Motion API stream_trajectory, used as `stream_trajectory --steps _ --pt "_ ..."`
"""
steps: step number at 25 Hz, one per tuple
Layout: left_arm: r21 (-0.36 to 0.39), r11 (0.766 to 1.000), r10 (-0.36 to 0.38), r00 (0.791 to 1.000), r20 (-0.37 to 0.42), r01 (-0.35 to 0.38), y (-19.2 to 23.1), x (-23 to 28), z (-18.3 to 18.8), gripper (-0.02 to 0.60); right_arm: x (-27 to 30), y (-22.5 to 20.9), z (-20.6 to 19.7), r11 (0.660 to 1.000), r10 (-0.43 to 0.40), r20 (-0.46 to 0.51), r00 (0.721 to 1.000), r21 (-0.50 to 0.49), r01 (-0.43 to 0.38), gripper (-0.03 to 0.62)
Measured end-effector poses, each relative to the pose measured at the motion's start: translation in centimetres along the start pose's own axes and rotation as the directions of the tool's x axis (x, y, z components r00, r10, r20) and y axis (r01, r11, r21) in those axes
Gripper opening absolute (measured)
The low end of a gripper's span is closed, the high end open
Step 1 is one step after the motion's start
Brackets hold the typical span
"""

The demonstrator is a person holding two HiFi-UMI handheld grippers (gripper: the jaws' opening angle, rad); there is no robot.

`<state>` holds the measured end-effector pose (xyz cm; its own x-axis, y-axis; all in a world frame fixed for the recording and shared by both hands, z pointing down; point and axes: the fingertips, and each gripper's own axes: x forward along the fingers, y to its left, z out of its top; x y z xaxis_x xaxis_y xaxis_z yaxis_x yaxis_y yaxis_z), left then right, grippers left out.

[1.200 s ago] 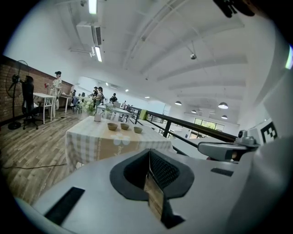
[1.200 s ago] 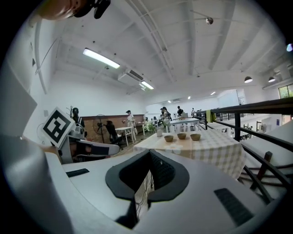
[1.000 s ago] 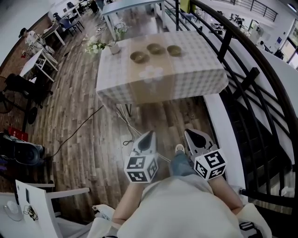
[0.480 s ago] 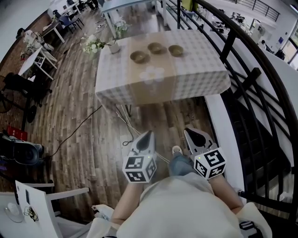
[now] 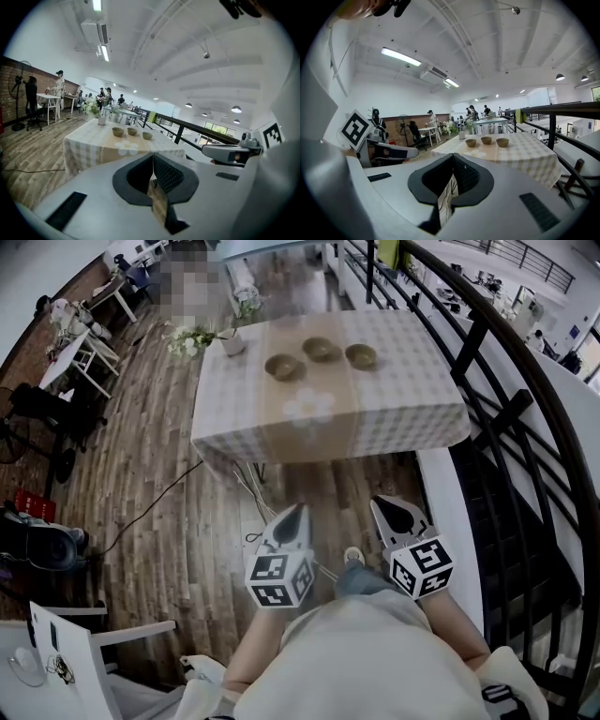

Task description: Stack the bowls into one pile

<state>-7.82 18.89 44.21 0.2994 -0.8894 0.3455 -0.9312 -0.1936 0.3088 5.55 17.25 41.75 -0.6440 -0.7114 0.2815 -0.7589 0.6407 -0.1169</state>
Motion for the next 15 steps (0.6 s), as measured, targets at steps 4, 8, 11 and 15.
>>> stream_trajectory --steps 4,8,11,15 --pt "-0.014 1.000 0.017 1.000 0.000 -0.017 0.0 1.5 0.9 0.005 1.1 -1.4 0.9 1.000 0.014 -0.006 1.000 -0.004 -0.014 0.002" --pt "-0.023 0.999 0.033 0.999 0.001 -0.033 -0.2 3.1 1.5 0.005 2.0 -3.0 1.4 1.000 0.030 -0.009 1.000 -0.007 -0.030 0.002" --pt "-0.027 0.999 0.042 0.999 -0.001 -0.042 -0.6 4.3 2.0 0.005 2.4 -4.4 1.9 0.999 0.038 -0.012 0.999 -0.010 -0.039 0.002" --pt "-0.041 0.997 0.061 0.998 0.001 -0.061 -1.3 6.0 2.7 0.005 2.9 -6.5 2.6 0.998 0.055 -0.016 0.998 -0.012 -0.055 0.002"
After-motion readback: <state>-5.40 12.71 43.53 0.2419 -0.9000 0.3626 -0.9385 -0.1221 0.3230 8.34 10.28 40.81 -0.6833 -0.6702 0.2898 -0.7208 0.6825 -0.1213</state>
